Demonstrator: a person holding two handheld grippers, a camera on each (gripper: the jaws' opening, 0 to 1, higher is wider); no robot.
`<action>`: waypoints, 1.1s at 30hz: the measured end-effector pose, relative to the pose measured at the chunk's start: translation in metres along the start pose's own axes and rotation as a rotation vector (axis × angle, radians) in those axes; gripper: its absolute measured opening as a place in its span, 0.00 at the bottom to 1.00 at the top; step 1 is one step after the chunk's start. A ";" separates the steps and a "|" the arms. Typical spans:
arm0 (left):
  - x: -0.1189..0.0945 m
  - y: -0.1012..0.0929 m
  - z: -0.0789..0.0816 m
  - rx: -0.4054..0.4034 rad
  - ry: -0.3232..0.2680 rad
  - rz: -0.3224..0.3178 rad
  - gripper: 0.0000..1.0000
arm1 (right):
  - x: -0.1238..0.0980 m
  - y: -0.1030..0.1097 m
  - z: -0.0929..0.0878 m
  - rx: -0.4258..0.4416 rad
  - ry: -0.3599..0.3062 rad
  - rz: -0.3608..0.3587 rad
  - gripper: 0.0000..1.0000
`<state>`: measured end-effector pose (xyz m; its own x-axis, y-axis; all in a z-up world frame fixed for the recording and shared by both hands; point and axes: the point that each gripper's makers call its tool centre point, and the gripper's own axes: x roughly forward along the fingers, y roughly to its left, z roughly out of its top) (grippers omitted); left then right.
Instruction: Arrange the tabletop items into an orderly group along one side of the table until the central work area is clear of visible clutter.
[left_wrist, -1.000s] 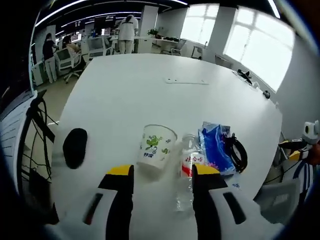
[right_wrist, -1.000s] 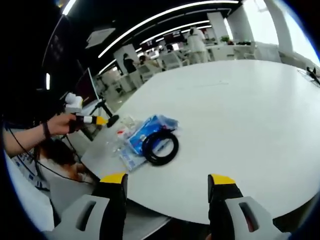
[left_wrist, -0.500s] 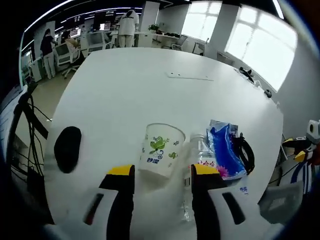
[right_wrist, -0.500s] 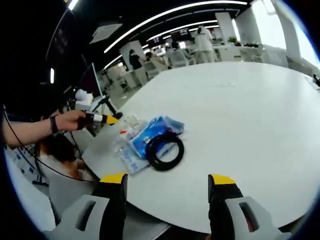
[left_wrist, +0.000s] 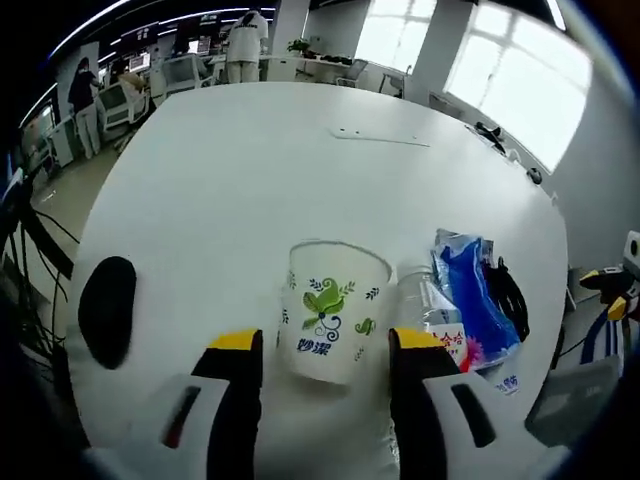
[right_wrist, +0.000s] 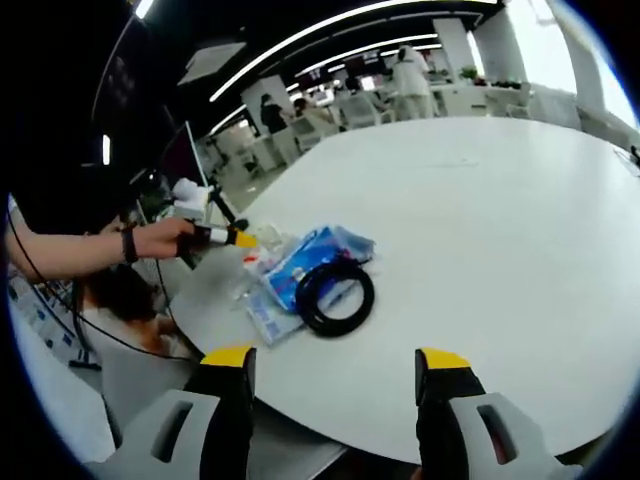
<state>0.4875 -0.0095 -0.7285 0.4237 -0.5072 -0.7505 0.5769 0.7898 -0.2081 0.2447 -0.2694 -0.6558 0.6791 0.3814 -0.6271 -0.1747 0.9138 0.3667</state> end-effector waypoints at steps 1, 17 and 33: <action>0.001 0.000 0.001 0.000 -0.002 -0.006 0.51 | 0.000 0.000 0.000 -0.001 0.001 0.001 0.66; -0.009 0.005 -0.012 -0.114 -0.028 -0.021 0.36 | 0.003 0.004 -0.004 -0.017 0.031 0.014 0.65; -0.079 0.001 -0.029 -0.224 -0.198 -0.020 0.36 | 0.017 0.026 0.003 -0.058 0.025 0.077 0.65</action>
<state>0.4343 0.0413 -0.6872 0.5543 -0.5634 -0.6127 0.4277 0.8243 -0.3710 0.2538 -0.2397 -0.6549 0.6441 0.4535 -0.6160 -0.2669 0.8879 0.3746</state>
